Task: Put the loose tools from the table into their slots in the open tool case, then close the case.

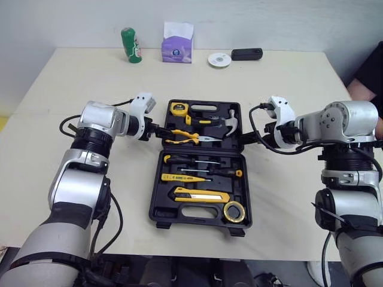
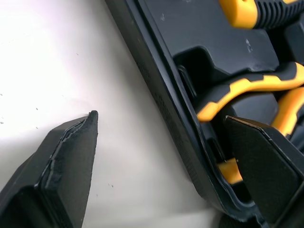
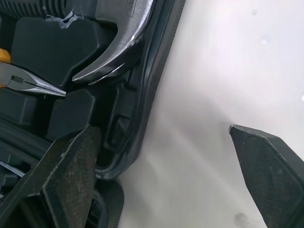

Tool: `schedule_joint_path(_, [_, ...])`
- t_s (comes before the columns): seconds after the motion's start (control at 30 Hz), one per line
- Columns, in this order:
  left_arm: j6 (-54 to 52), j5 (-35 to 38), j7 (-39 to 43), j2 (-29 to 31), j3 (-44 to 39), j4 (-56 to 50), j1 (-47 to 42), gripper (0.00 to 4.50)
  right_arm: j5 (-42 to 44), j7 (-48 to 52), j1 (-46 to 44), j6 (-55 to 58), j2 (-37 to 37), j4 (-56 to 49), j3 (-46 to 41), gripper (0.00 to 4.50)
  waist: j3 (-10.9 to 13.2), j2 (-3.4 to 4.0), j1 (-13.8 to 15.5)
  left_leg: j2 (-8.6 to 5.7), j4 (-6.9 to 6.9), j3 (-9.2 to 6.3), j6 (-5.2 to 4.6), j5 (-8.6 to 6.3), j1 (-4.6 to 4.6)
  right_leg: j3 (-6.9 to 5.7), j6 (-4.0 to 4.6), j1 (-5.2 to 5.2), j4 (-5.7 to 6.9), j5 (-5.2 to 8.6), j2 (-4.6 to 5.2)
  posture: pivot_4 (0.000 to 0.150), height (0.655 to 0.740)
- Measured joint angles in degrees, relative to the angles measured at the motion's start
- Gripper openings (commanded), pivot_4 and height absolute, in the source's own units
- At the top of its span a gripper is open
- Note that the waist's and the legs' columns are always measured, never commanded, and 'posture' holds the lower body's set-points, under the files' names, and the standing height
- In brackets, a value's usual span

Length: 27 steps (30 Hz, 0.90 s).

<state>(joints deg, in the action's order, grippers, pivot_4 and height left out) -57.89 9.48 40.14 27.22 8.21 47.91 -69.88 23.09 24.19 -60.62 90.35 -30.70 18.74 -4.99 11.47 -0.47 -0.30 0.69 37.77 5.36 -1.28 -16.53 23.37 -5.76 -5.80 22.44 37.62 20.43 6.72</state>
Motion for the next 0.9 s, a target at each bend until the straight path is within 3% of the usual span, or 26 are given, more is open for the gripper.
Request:
schedule_joint_path(0.43, [2.4,-2.9,-0.5,-1.4,-0.4,2.9,-1.4,4.5,-1.7,-1.4,-1.5,-3.1,1.6,4.4,-0.3,4.46,0.0,0.0,-0.1,0.02,0.12,0.09,0.0,0.0,0.0,0.12,0.0,0.05,0.13,0.0,-0.01,0.15,0.74])
schedule_joint_path(0.57, [2.2,-2.9,-0.3,-1.7,-0.5,2.9,-1.4,3.38,-1.9,-1.9,-1.7,-4.0,2.5,5.9,-0.3,4.5,0.0,0.0,-0.2,0.02,0.14,0.09,0.0,0.0,0.0,0.12,0.0,0.06,0.15,0.0,-0.01,0.15,0.74])
schedule_joint_path(0.77, [0.6,-2.9,0.7,-2.3,-0.4,2.0,-1.3,0.69,-1.3,-2.1,-2.4,-3.9,4.7,6.0,-0.7,1.72,0.0,-0.01,-1.0,0.04,0.17,0.09,0.0,0.0,-0.01,0.14,0.0,0.05,0.22,0.0,-0.03,0.15,0.74])
schedule_joint_path(0.83, [0.0,-2.9,0.6,-2.3,-0.5,1.5,-1.2,0.46,-0.9,-2.1,-2.6,-3.7,5.5,6.1,-1.9,0.68,0.0,-0.01,-1.1,0.04,0.18,0.08,0.0,0.0,-0.02,0.15,0.0,0.05,0.24,0.0,-0.03,0.15,0.74])
schedule_joint_path(0.9, [-0.9,-2.9,0.4,-2.3,-0.7,1.0,-1.2,0.42,-0.9,-2.7,-3.0,-3.3,6.3,6.4,-3.3,0.0,0.0,-0.01,-1.2,0.04,0.18,0.08,0.0,0.0,-0.02,0.18,0.0,0.05,0.24,0.0,-0.03,0.15,0.74])
